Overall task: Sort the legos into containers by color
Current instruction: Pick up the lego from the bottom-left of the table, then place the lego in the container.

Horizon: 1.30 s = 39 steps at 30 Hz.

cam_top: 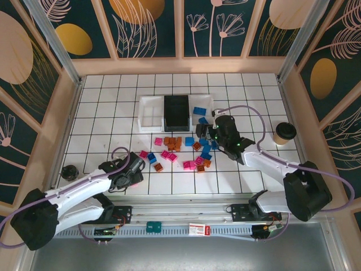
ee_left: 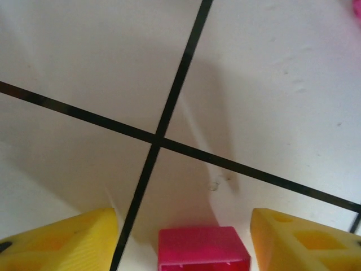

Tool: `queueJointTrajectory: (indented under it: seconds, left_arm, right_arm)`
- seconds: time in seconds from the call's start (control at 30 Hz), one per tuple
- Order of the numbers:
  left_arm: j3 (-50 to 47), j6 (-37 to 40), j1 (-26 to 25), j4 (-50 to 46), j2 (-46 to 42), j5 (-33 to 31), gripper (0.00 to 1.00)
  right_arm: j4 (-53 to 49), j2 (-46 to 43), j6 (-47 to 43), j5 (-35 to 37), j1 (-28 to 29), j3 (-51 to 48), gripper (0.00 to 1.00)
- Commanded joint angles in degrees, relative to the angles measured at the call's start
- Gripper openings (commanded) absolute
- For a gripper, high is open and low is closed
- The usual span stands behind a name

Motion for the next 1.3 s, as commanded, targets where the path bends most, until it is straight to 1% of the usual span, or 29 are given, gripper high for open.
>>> queueJointTrajectory:
  seconds: [0.0, 0.1, 0.23, 0.3, 0.37, 0.43, 0.53, 0.6, 0.7, 0.73, 0.83, 0.93, 1.07, 1.13, 1.2, 1.27]
  left_arm:
    - [-1.17, 0.98, -0.98, 1.95, 1.95, 2.27, 0.58]
    - [-1.15, 0.85, -1.34, 3.3, 2.76, 3.2, 0.49]
    - [0.21, 0.31, -1.44, 4.53, 0.53, 3.49, 0.31]
    - [2.17, 0.41, -1.44, 5.15, -0.7, 3.12, 0.21]
    - [5.13, 1.37, -1.38, 5.42, -0.76, 1.61, 0.17]
    - [9.7, 3.52, -1.26, 5.46, 0.08, -1.74, 0.13]
    - [18.5, 9.05, 0.21, 5.95, 3.42, -7.68, 0.13]
    - [23.94, 13.46, 2.71, 7.54, 6.55, -10.71, 0.13]
    - [30.21, 19.42, 8.33, 13.43, 12.68, -10.88, 0.13]
    - [31.57, 21.48, 9.24, 15.57, 15.35, -11.84, 0.13]
    - [38.38, 26.81, 9.67, 21.57, 23.35, -13.32, 0.13]
    - [42.81, 29.26, 10.27, 25.62, 30.77, -13.87, 0.16]
    - [49.17, 29.8, 13.14, 26.43, 41.41, -13.62, 0.16]
    - [51.23, 29.81, 14.05, 26.6, 44.79, -13.28, 0.17]
    - [53.12, 29.98, 14.34, 26.53, 47.43, -13.47, 0.25]
    - [54.45, 29.86, 14.53, 26.18, 48.61, -13.67, 0.38]
  right_arm:
    - [1.38, -1.7, 1.03, 1.92, -0.61, -1.23, 0.72]
    - [1.51, -1.64, 1.31, 2.23, -0.85, -1.5, 0.72]
    - [1.38, -1.82, 1.59, 2.91, -1.02, -2.09, 0.72]
    - [1.47, -2.12, 1.68, 3.06, -1.01, -2.52, 0.72]
    - [1.38, -2.45, 1.78, 3.31, -1.02, -2.8, 0.72]
    - [1.38, -2.86, 2.05, 3.41, -1.02, -3.33, 0.72]
    - [1.22, -3.48, 2.3, 3.41, -1.03, -4.03, 0.72]
    - [1.01, -3.91, 2.39, 3.42, -1.09, -4.25, 0.72]
    - [0.47, -4.64, 2.61, 3.64, -1.09, -4.7, 0.72]
    - [0.22, -5.04, 2.67, 3.68, -1.1, -4.9, 0.72]
    - [-0.37, -6.5, 3.04, 3.83, -1.03, -5.53, 0.72]
    - [-1.6, -8.05, 3.04, 4.24, -1.06, -6.02, 0.72]
    - [-3.51, -10.96, 3.1, 4.56, -1.02, -6.76, 0.72]
    - [-4.26, -12.71, 3.22, 4.74, -1.02, -7.23, 0.72]
    - [-4.85, -14.48, 3.44, 4.66, -1.02, -7.8, 0.72]
    - [-5.42, -15.69, 3.57, 4.47, -1.02, -8.13, 0.72]
